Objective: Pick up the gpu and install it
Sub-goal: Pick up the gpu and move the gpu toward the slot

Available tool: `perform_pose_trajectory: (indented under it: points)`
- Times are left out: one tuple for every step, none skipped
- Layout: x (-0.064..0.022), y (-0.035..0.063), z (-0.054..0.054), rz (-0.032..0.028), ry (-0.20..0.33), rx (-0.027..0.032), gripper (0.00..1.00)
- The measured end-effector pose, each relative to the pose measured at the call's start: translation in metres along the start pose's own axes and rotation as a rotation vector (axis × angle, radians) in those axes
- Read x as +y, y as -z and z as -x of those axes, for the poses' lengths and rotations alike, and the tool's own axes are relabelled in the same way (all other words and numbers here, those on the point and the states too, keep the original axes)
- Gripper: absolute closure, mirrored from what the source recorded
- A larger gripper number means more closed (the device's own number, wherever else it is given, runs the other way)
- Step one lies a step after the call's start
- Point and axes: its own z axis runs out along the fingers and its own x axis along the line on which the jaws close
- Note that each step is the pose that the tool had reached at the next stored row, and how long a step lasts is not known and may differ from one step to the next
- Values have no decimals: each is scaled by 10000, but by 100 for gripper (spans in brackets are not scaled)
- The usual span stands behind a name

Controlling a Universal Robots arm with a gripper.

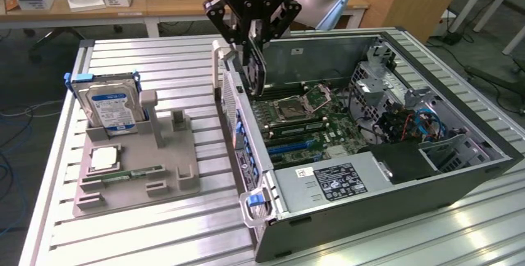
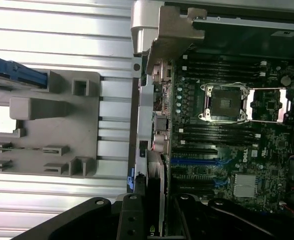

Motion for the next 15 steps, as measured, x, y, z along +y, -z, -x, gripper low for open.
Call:
perform_pose_trajectory:
  points:
    - [-1, 0, 16, 0, 0, 0, 73]
    - [-1, 0, 32, 0, 0, 1, 73]
    - [-2, -1, 48, -1, 0, 0, 73]
    - [-3, -1, 64, 0, 0, 0, 73]
    - [-4, -1, 79, 0, 1, 0, 73]
    - [-4, -2, 95, 0, 1, 0, 73]
    - [-5, -2, 111, 0, 1, 0, 73]
    - [-5, -2, 126, 0, 0, 1, 73]
    - [-6, -2, 140, 0, 0, 1, 73]
    - [-6, -2, 154, 0, -1, 1, 73]
    - [-7, -3, 167, 0, 0, 1, 73]
    - [-7, -3, 175, -1, -11, 1, 73]
    - [-8, -4, 183, 0, -36, 0, 73]
    - [-8, -4, 189, -1, -80, -1, 73]
    - [-8, -5, 191, -2, -141, -2, 73]
